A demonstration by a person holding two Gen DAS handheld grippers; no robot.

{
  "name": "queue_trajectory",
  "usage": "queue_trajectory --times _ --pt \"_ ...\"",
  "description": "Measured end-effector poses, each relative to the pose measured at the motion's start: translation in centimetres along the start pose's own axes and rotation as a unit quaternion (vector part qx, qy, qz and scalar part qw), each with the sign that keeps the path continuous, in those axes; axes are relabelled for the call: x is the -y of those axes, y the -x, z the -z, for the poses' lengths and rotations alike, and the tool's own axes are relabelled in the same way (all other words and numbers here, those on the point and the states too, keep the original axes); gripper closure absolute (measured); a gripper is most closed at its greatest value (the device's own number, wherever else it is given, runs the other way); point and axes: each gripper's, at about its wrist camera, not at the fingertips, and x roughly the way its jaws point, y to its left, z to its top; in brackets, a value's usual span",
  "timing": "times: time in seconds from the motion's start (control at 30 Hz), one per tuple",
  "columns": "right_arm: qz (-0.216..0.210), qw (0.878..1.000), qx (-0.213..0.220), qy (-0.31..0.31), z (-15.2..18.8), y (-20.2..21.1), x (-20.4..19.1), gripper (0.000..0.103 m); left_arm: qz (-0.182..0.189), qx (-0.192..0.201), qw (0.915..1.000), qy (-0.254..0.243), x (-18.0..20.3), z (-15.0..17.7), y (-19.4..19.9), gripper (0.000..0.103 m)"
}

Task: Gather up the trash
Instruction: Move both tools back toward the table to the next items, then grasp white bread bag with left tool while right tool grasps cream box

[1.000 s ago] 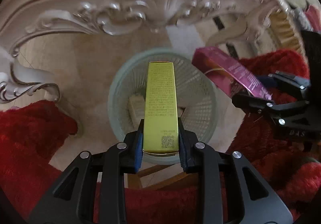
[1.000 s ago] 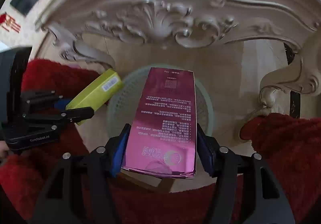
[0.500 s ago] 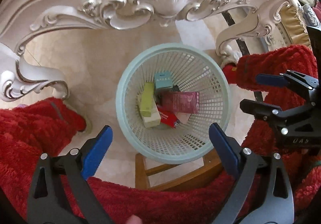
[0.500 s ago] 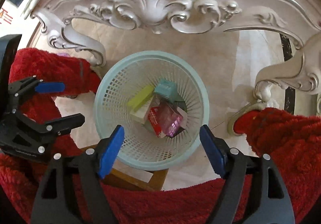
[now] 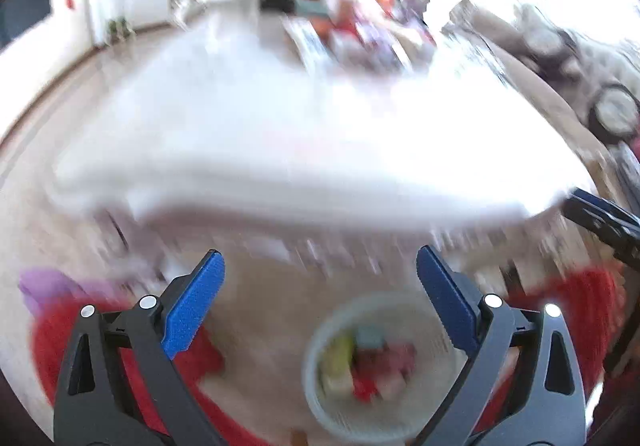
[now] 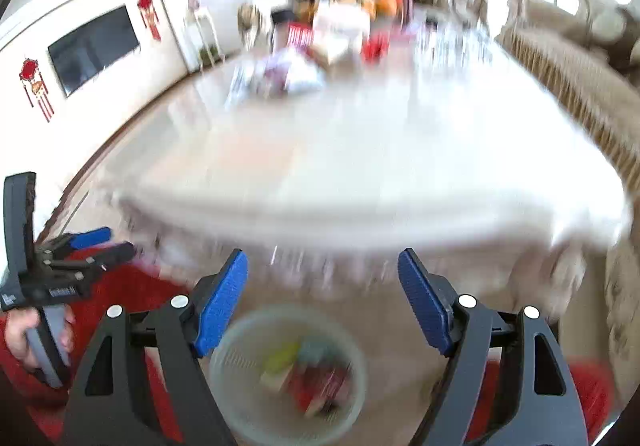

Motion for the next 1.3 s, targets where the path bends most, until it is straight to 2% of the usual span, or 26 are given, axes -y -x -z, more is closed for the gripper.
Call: queue_trajectory --times 0.1,0.23,0.33,0.43,0.53,0.67,0.87,1.03,1.13,1.17,1.3 --pt "0.013 0.999 0.035 0.015 -3.7 -1.5 0.3 0.029 -0.022 0.053 0.9978 0.031 -0.7 -5.3 -0.6 0.009" --pt "0.022 0.997 0.065 0.024 -7.8 -3.9 0.8 0.029 -0.018 0.073 0.9929 0.093 -1.5 -11.4 -3.4 0.009" --pt "0.028 0.996 0.076 0.032 -11.0 -6.1 1.0 0.029 -0.031 0.075 0.9874 0.136 -1.9 -14.5 -6.1 0.009" --pt "0.020 0.996 0.068 0.046 -14.1 -8.5 1.1 0.029 -0.035 0.070 0.9823 0.170 -2.4 -16.6 -8.5 0.009" --pt "0.034 0.995 0.056 0.082 -16.6 -11.6 0.5 0.029 -0.047 0.046 0.9812 0.181 -2.3 -19.2 -11.4 0.009" --pt "0.036 0.992 0.039 0.117 -18.9 -15.2 0.0 0.029 -0.074 0.030 0.9815 0.174 -2.1 -21.0 -14.3 0.009" --pt "0.028 0.991 0.024 0.132 -20.0 -17.7 -0.1 0.029 -0.086 -0.002 0.9819 0.169 -1.9 -22.2 -18.0 0.009" --pt "0.025 0.991 0.011 0.132 -20.7 -19.5 -0.1 0.029 -0.100 -0.010 0.9853 0.138 -1.0 -22.9 -19.8 0.009" --pt "0.036 0.988 0.001 0.148 -20.9 -20.4 -0.5 0.029 -0.121 -0.028 0.9864 0.107 -0.6 -23.1 -21.2 0.009" --pt "0.039 0.988 -0.002 0.152 -21.0 -20.8 -0.7 0.029 -0.122 -0.039 0.9862 0.104 -0.8 -23.1 -21.6 0.009" --pt "0.044 0.984 -0.021 0.170 -20.9 -21.9 -1.1 0.029 -0.127 -0.045 0.9853 0.106 -1.7 -23.0 -21.4 0.009"
